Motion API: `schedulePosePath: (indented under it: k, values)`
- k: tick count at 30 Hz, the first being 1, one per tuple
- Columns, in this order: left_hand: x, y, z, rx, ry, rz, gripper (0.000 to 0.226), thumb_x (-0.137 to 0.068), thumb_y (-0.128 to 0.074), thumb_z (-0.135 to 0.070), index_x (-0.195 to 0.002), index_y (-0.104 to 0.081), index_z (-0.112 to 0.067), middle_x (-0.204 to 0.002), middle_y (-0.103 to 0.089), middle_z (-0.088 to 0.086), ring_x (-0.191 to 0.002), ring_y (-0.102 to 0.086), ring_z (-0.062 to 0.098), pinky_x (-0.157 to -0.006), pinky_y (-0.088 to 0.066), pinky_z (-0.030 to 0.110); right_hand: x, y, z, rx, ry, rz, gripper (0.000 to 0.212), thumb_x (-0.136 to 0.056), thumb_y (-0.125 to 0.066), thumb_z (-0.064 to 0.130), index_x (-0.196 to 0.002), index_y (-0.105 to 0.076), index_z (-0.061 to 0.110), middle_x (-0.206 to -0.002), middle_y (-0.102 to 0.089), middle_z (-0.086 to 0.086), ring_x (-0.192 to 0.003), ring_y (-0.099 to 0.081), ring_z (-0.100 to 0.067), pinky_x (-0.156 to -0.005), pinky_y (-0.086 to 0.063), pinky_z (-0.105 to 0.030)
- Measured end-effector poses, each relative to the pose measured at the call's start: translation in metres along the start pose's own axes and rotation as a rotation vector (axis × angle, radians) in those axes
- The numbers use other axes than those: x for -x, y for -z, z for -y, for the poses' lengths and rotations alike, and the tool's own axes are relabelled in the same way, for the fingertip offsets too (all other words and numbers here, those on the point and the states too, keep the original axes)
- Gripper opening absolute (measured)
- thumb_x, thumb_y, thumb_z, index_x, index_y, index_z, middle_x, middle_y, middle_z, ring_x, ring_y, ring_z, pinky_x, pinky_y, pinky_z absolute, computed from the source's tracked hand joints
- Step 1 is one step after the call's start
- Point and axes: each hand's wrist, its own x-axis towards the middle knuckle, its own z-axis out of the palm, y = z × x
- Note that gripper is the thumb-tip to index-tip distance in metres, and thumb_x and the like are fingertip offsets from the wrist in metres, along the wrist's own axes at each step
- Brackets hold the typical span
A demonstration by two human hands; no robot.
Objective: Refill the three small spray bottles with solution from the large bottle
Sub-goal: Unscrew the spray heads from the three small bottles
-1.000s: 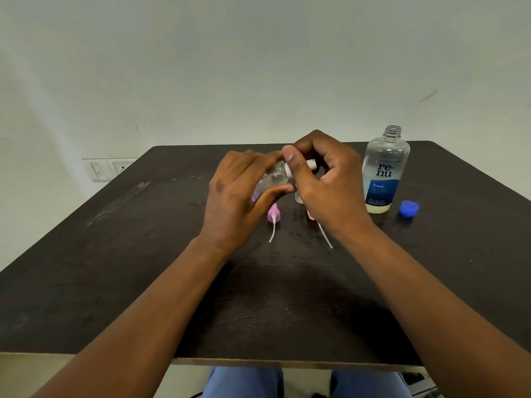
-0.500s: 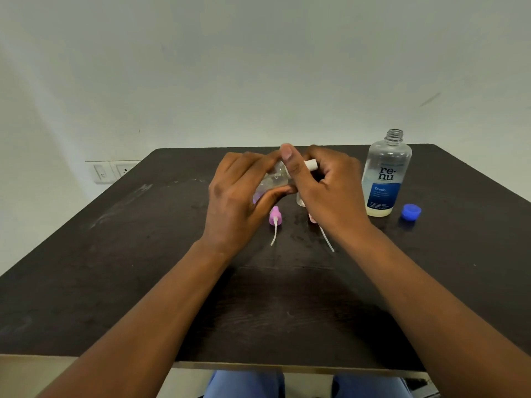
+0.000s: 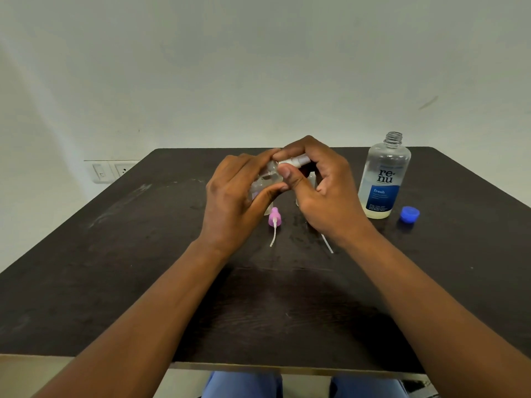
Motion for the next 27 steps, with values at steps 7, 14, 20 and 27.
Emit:
schedulePosePath:
  k: [7,14,20,27]
  values:
    - [0.0022,-0.0022,0.0004,-0.005,0.015,-0.021,0.046,-0.098,-0.070,-0.038,-0.127,-0.069,-0.003,-0.099,-0.072,0.008,-0.090,-0.058,0.017,-0.082,-0.045,0.027,0.0035,0.0010,0.0028,-0.063,-0.110,-0.036,0.021,-0.099,-0.073,0.033,-0.100,-0.072,0.012,-0.089,-0.073,-0.004,-0.080,-0.071,-0.025,-0.069,-0.058,-0.046]
    - [0.0022,-0.0043,-0.0033,0.012,0.024,-0.012,0.044,-0.095,-0.073,-0.040,-0.124,-0.072,-0.007,-0.098,-0.072,0.002,-0.089,-0.054,0.010,-0.084,-0.044,0.024,0.0003,0.0011,-0.0043,0.067,-0.130,-0.082,0.037,-0.102,-0.066,0.041,-0.084,-0.067,0.009,-0.069,-0.067,-0.003,-0.062,-0.063,-0.024,-0.056,-0.052,-0.044]
    - [0.0016,-0.0015,0.0020,-0.009,0.058,-0.003,0.045,-0.096,-0.073,-0.037,-0.127,-0.071,-0.005,-0.099,-0.072,0.003,-0.089,-0.058,0.013,-0.083,-0.045,0.022,0.0006,0.0036,-0.0038,-0.044,-0.011,0.066,0.022,-0.092,-0.067,0.000,-0.111,-0.070,0.011,-0.109,-0.069,0.000,-0.104,-0.067,-0.022,-0.083,-0.059,-0.049]
    - [0.0015,-0.0023,0.0009,-0.016,0.051,0.002,0.045,-0.094,-0.074,-0.039,-0.125,-0.072,-0.007,-0.099,-0.072,0.002,-0.091,-0.051,0.005,-0.088,-0.038,0.015,0.0020,0.0003,-0.0020,-0.040,-0.190,-0.085,0.023,-0.097,-0.074,0.038,-0.101,-0.067,0.016,-0.081,-0.072,-0.004,-0.073,-0.074,-0.024,-0.062,-0.059,-0.039]
